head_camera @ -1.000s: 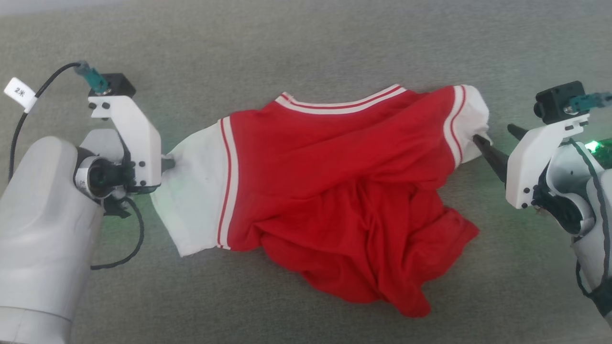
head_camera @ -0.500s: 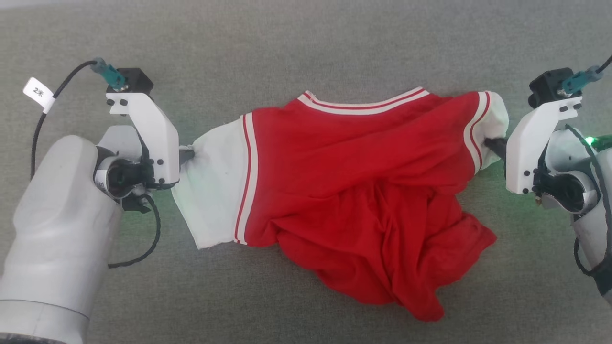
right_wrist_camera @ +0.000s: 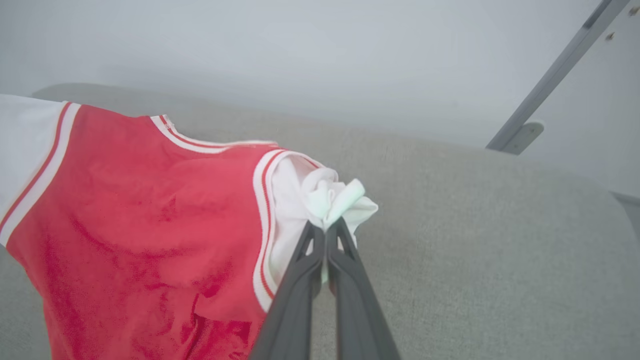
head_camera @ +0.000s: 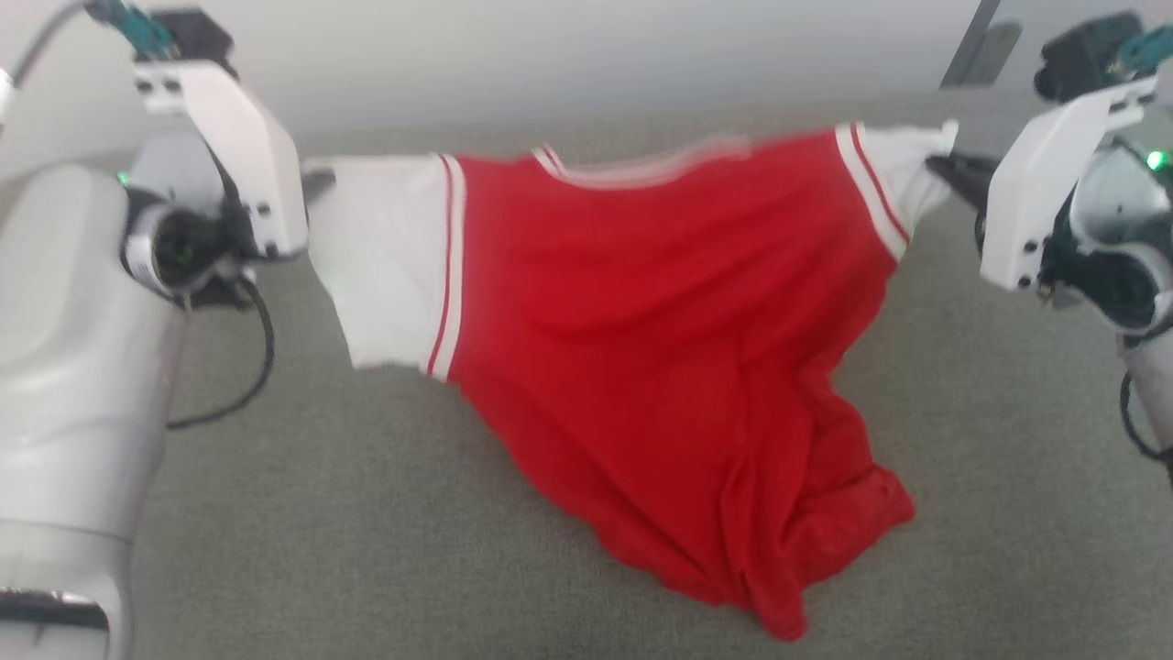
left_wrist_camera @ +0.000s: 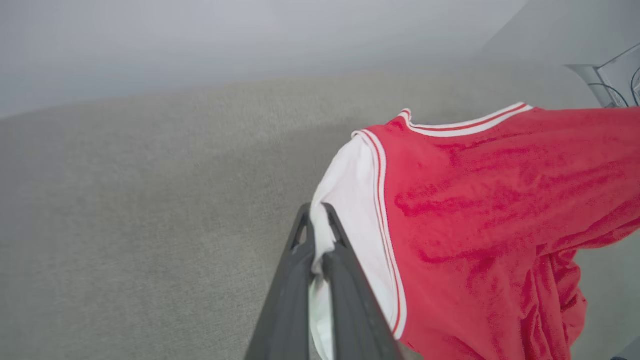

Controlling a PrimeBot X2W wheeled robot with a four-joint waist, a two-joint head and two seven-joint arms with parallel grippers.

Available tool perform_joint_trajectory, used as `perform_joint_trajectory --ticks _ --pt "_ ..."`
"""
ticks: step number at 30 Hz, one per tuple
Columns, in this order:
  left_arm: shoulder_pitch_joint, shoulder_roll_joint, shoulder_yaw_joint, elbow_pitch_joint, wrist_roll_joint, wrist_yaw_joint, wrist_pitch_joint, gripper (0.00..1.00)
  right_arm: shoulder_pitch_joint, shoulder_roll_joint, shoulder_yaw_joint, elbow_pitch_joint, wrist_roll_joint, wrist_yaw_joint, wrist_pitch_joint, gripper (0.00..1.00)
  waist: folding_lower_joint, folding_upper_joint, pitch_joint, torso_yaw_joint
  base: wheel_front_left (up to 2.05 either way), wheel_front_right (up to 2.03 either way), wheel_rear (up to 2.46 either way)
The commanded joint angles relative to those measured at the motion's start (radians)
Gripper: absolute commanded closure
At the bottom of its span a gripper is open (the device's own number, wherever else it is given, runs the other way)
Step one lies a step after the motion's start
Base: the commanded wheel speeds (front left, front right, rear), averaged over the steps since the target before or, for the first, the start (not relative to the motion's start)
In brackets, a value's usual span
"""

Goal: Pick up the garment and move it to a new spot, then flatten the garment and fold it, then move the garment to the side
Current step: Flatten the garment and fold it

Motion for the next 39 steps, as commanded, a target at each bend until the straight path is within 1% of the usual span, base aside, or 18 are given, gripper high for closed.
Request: perform_joint_trajectory --ticks 1,4,8,11,15,18,21,25,32,35,39 --pt "-0.026 0.007 0.005 -0.012 0.0 0.006 -0.005 1.0 -0.022 -0.007 0.001 -0.011 0.008 0.0 -0.016 1.0 0.0 0.0001 -0.066 0.006 0.0 0.0 0.0" --pt "-0.071 0.022 0.014 -0.029 0.009 0.022 -0.011 1.0 -0.063 -0.007 0.016 -0.029 -0.007 0.0 -0.039 1.0 0.0 0.0001 -0.103 0.008 0.0 0.0 0.0" --pt "-0.111 0.029 0.021 -0.043 0.012 0.028 -0.018 1.0 -0.105 -0.002 0.025 -0.033 -0.017 0.0 -0.062 1.0 0.0 0.0001 -0.133 0.01 0.0 0.0 0.0" --pt "-0.154 0.046 0.027 -0.049 0.021 0.035 -0.025 1.0 -0.153 0.003 0.029 -0.02 -0.019 0.0 -0.08 1.0 0.0 0.0001 -0.152 0.014 0.0 0.0 0.0" --pt "-0.203 0.047 0.027 -0.047 0.028 0.046 -0.026 1.0 -0.207 0.006 0.06 0.002 -0.029 0.0 -0.085 1.0 0.0 0.0001 -0.164 0.019 0.0 0.0 0.0" --pt "-0.235 0.05 0.02 -0.042 0.041 0.043 -0.033 1.0 -0.245 0.009 0.08 0.026 -0.03 0.0 -0.093 1.0 0.0 0.0001 -0.163 0.022 0.0 0.0 0.0" --pt "-0.258 0.049 0.007 -0.031 0.06 0.036 -0.072 1.0 -0.285 0.023 0.097 0.072 -0.045 0.0 -0.121 1.0 0.0 0.0001 -0.146 0.021 0.0 0.0 0.0" --pt "-0.309 0.039 -0.006 0.001 0.097 0.029 -0.164 1.0 -0.364 0.052 0.104 0.167 -0.085 0.0 -0.2 1.0 0.0 0.0001 -0.084 0.017 0.0 0.0 0.0" --pt "-0.47 0.008 -0.031 0.084 0.169 0.009 -0.371 1.0 -0.55 0.117 0.085 0.376 -0.224 0.0 -0.412 1.0 0.0 0.0001 0.081 0.019 0.0 0.0 0.0" --pt "-0.552 0.001 -0.041 0.123 0.198 0.001 -0.483 1.0 -0.636 0.131 0.065 0.461 -0.3 0.0 -0.54 1.0 0.0 0.0001 0.146 0.02 0.0 0.0 0.0" --pt "-0.659 -0.001 -0.049 0.165 0.252 -0.005 -0.678 1.0 -0.742 0.149 0.017 0.558 -0.422 0.0 -0.737 1.0 0.0 0.0001 0.21 0.022 0.0 0.0 0.0"
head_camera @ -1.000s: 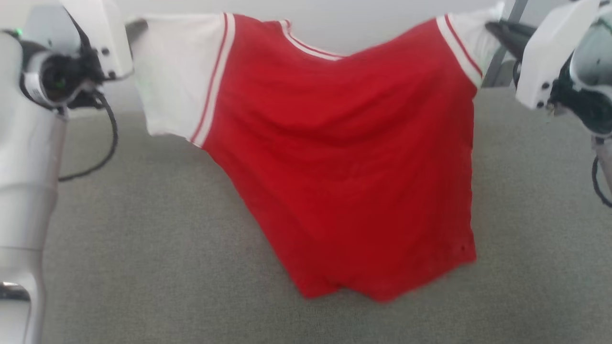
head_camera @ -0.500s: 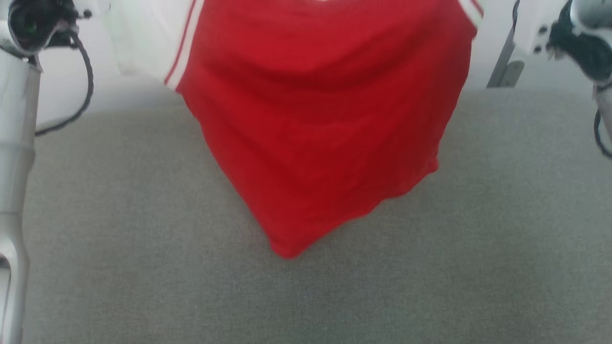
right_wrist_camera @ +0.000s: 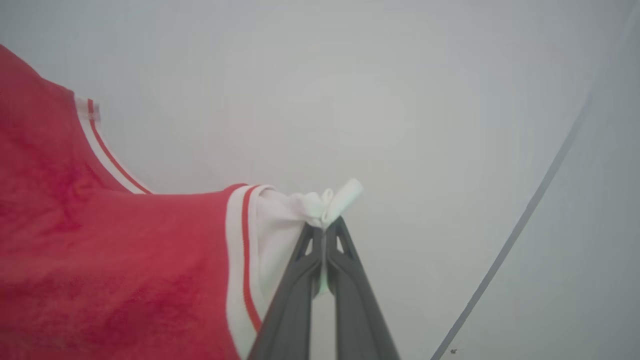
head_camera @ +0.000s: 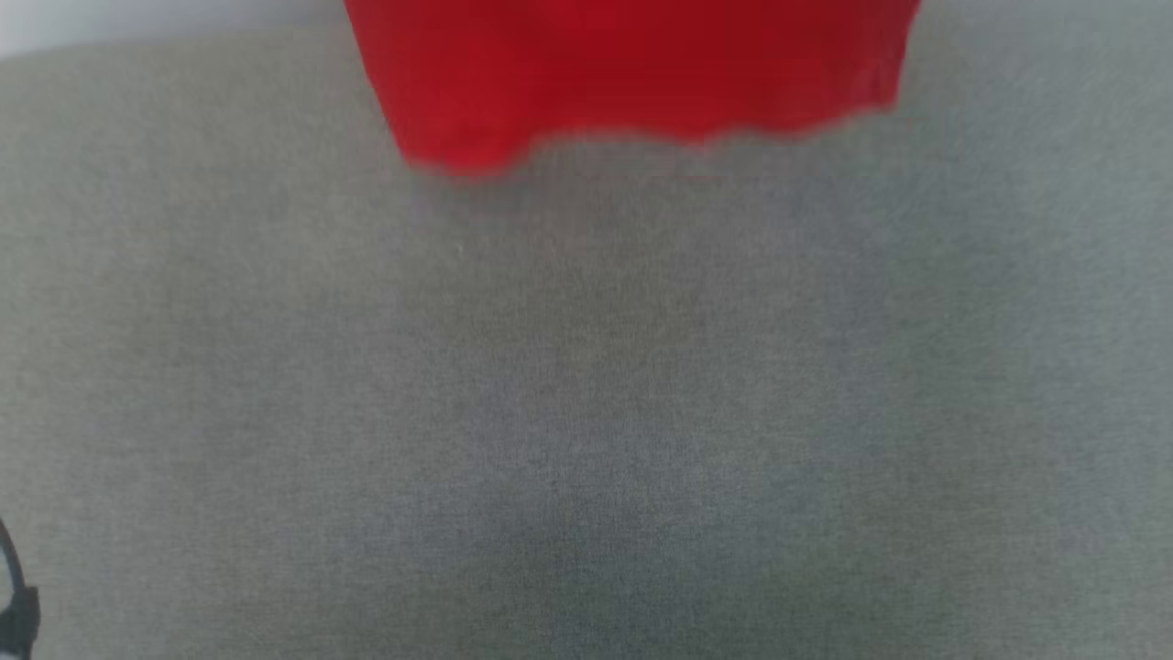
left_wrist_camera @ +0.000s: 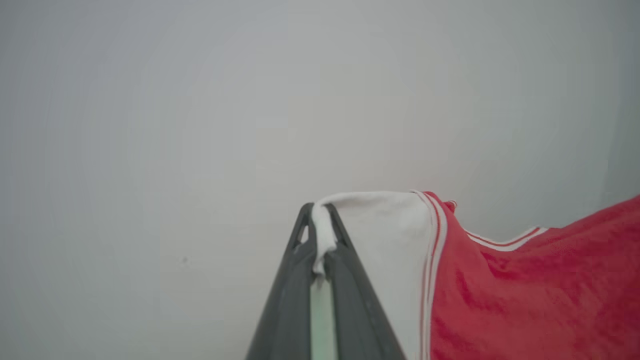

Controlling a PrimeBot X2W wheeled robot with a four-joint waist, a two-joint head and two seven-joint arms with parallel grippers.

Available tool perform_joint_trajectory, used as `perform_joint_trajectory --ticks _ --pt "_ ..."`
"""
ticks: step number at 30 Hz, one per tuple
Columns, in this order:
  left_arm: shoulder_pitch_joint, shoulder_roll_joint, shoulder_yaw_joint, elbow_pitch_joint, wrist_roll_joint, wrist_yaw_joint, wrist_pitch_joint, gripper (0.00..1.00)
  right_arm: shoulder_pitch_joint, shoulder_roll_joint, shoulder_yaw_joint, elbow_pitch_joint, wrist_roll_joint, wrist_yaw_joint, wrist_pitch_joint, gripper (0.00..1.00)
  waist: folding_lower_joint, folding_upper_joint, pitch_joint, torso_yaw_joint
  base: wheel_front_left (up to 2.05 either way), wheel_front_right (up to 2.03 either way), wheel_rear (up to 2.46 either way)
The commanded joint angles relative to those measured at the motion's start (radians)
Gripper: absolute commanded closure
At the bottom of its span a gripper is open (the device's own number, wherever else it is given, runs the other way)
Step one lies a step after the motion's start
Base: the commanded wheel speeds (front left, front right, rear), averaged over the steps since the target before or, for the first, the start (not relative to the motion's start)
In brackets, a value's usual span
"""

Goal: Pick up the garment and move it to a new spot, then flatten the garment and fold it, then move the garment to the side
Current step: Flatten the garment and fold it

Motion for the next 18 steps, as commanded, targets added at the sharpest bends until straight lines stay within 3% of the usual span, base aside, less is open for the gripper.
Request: perform_joint_trajectory --ticks 1,5,8,13,18 --pt "-0.046 -0.002 -0.005 0.018 0.03 -0.006 -0.097 1.0 -0.043 0.01 -0.021 0.041 -0.061 0.0 -0.085 1.0 0.0 0.0001 0.076 0.004 0.0 0.0 0.0" --pt "-0.094 -0.017 -0.019 0.061 0.061 -0.017 -0.285 1.0 -0.092 0.024 -0.063 0.103 -0.187 0.0 -0.176 1.0 0.0 0.0001 0.101 0.012 0.0 0.0 0.0" --pt "-0.068 -0.023 -0.044 0.109 0.061 -0.028 -0.35 1.0 -0.053 0.053 -0.068 0.137 -0.242 0.0 -0.189 1.0 0.0 0.0001 0.1 0.022 0.0 0.0 0.0" --pt "0.001 -0.035 -0.084 0.177 0.039 -0.036 -0.362 1.0 0.027 0.072 -0.054 0.18 -0.259 0.0 -0.194 1.0 0.0 0.0001 0.086 0.038 0.0 0.0 0.0" --pt "0.16 -0.03 -0.182 0.175 -0.055 -0.036 -0.281 1.0 0.16 0.093 -0.009 0.226 -0.216 0.0 -0.193 1.0 0.0 0.0001 0.049 0.053 0.0 0.0 0.0"
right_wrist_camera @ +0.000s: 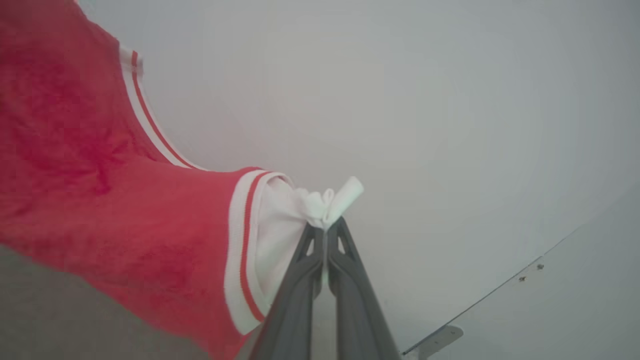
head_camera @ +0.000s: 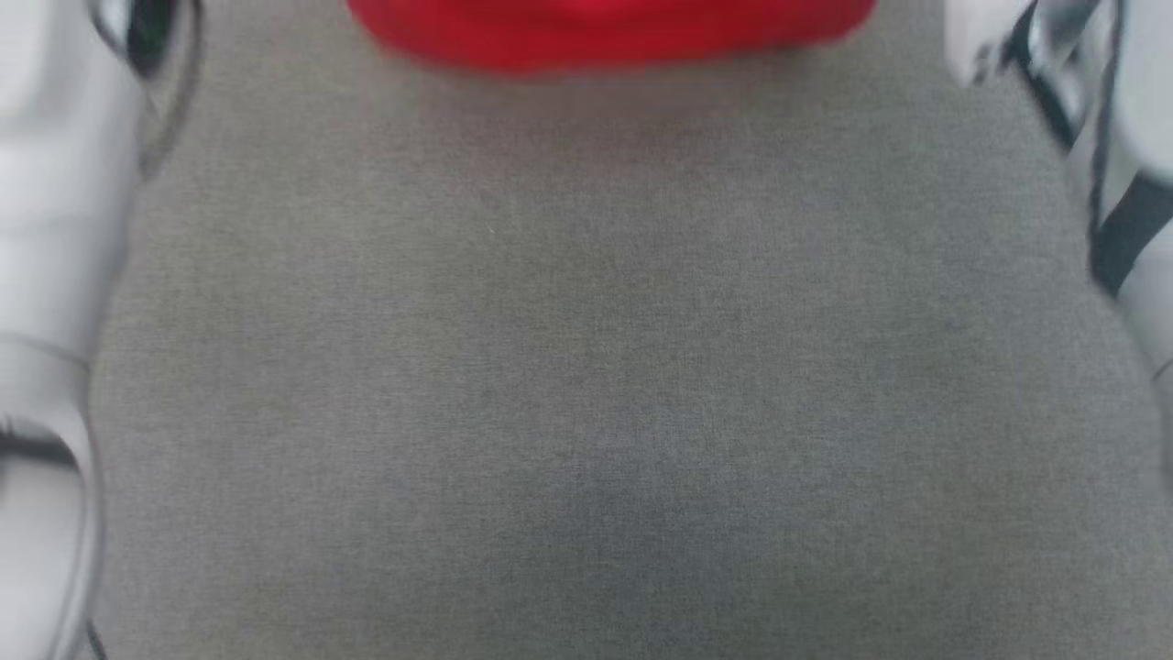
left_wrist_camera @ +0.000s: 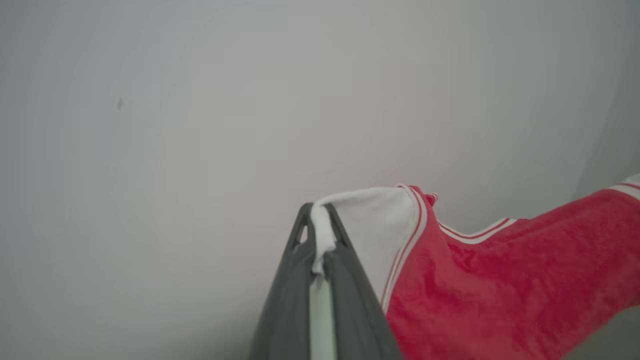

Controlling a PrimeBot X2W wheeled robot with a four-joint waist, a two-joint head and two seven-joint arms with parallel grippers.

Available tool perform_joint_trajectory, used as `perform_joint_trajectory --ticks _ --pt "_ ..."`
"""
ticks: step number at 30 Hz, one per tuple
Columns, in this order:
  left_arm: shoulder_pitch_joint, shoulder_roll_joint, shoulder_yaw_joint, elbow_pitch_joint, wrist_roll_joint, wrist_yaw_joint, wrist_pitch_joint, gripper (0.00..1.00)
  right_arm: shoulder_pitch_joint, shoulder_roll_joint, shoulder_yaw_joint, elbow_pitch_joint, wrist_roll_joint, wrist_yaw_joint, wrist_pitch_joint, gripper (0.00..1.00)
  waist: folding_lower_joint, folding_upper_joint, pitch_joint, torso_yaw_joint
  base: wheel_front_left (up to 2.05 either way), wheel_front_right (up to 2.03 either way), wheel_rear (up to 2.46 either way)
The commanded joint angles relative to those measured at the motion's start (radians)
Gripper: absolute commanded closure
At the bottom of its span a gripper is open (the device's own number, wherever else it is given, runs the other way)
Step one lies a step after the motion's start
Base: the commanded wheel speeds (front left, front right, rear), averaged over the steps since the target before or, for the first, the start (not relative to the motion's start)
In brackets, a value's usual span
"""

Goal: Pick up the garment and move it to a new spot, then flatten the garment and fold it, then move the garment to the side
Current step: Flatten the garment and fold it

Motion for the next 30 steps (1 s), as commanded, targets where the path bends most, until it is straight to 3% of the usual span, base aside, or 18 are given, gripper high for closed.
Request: perform_joint_trajectory --ticks 1,7,11,18,19,23,30 --pt "0.046 0.011 -0.016 -0.017 -0.046 0.0 0.028 1.0 0.032 0.006 0.012 0.009 0.025 0.0 0.002 1.0 0.0 0.0 -0.018 0.009 0.0 0.0 0.0" --pt "0.271 0.089 -0.132 -0.138 -0.219 -0.001 0.218 1.0 0.199 0.025 0.118 -0.021 0.159 0.0 0.065 1.0 0.0 0.0 -0.069 0.014 0.0 0.0 0.0" --pt "0.409 0.161 -0.172 -0.258 -0.327 -0.001 0.31 1.0 0.323 -0.014 0.236 -0.14 0.292 0.0 0.15 1.0 0.0 0.0 -0.096 0.014 0.0 0.0 0.0" --pt "0.645 0.286 -0.199 -0.471 -0.444 0.001 0.413 1.0 0.541 -0.235 0.42 -0.503 0.534 0.0 0.299 1.0 0.0 0.0 -0.127 0.007 0.0 0.0 0.0" --pt "0.709 0.32 -0.194 -0.533 -0.47 0.023 0.43 1.0 0.597 -0.305 0.441 -0.604 0.58 0.0 0.327 1.0 0.0 0.0 -0.133 0.004 0.0 0.0 0.0" --pt "0.839 0.393 -0.195 -0.656 -0.499 0.074 0.454 1.0 0.712 -0.413 0.439 -0.763 0.64 0.0 0.371 1.0 0.0 0.0 -0.141 -0.003 0.0 0.0 0.0" --pt "1.039 0.51 -0.213 -0.809 -0.535 0.188 0.504 1.0 0.889 -0.511 0.369 -0.914 0.663 0.0 0.441 1.0 0.0 0.0 -0.144 -0.016 0.0 0.0 0.0"
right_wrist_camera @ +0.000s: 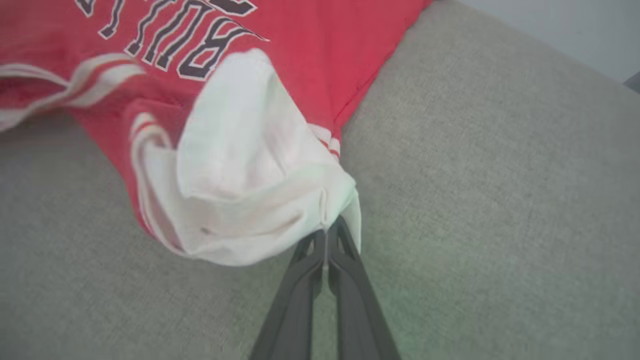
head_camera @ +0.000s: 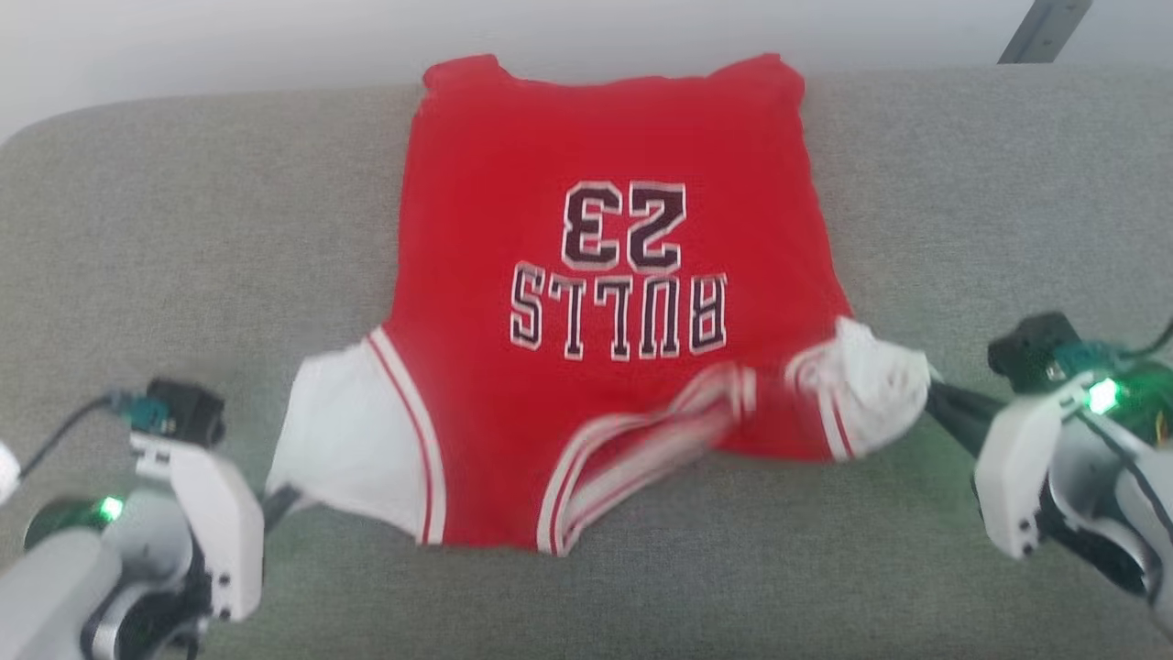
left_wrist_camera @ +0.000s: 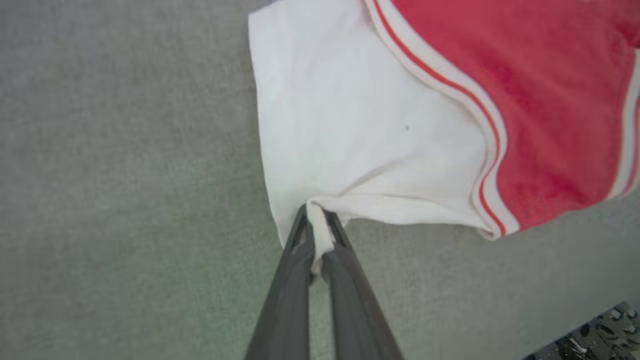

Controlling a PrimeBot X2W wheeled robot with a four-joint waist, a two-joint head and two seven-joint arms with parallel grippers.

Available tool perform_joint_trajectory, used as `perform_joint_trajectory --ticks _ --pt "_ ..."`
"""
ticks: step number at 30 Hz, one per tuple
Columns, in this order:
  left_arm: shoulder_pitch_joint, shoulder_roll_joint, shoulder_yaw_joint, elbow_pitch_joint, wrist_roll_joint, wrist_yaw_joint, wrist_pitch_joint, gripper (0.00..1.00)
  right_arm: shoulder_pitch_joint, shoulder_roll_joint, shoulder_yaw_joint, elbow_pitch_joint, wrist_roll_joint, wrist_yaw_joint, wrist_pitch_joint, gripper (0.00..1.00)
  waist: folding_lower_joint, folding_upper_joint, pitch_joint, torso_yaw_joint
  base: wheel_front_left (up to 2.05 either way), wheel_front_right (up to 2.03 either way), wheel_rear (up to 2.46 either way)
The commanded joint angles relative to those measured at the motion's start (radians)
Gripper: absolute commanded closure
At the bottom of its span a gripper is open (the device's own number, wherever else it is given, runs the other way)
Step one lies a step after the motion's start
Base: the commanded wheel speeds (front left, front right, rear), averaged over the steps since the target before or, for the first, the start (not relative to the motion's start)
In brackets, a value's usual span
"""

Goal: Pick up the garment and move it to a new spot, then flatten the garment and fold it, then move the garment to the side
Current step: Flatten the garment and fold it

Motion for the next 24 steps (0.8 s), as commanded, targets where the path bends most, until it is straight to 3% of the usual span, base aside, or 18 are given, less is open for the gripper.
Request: perform_joint_trajectory --ticks 1,11,16,18,19,20,21,24 --pt "0.032 0.018 0.006 -0.024 -0.011 0.026 0.002 1.0 0.039 -0.014 -0.014 -0.026 0.002 0.0 0.016 1.0 0.0 -0.0001 -0.001 -0.001 0.0 0.0 0.0" --pt "0.211 0.095 0.022 -0.147 -0.081 0.166 0.005 1.0 0.232 -0.062 -0.093 -0.136 0.017 0.0 0.109 1.0 0.0 -0.0001 0.003 -0.004 0.0 0.0 0.0" --pt "0.265 0.1 0.033 -0.195 -0.108 0.196 -0.019 1.0 0.298 -0.039 -0.165 -0.138 -0.003 0.0 0.132 1.0 0.0 -0.0001 0.01 -0.002 0.0 0.0 0.0" --pt "0.276 0.092 0.029 -0.202 -0.105 0.2 -0.03 1.0 0.315 -0.014 -0.184 -0.123 -0.019 0.0 0.146 0.85 0.0 -0.0001 0.01 0.0 0.0 0.0 0.0" --pt "0.28 0.087 0.026 -0.202 -0.101 0.2 -0.036 1.0 0.321 -0.003 -0.187 -0.114 -0.032 0.0 0.156 0.71 0.0 -0.0001 0.009 0.001 0.0 0.0 0.0" --pt "0.284 0.08 0.024 -0.201 -0.104 0.197 -0.038 1.0 0.327 0.014 -0.192 -0.105 -0.036 0.0 0.165 0.51 0.0 -0.0001 0.009 0.001 0.0 0.0 0.0" --pt "0.285 0.074 0.022 -0.198 -0.104 0.196 -0.041 1.0 0.331 0.03 -0.198 -0.098 -0.041 0.0 0.173 0.0 0.0 -0.0001 0.008 0.002 0.0 0.0 0.0" --pt "0.276 0.052 0.017 -0.186 -0.097 0.192 -0.051 1.0 0.33 0.062 -0.212 -0.089 -0.064 -0.001 0.198 0.0 0.0 -0.0001 0.004 0.003 0.0 0.0 0.0"
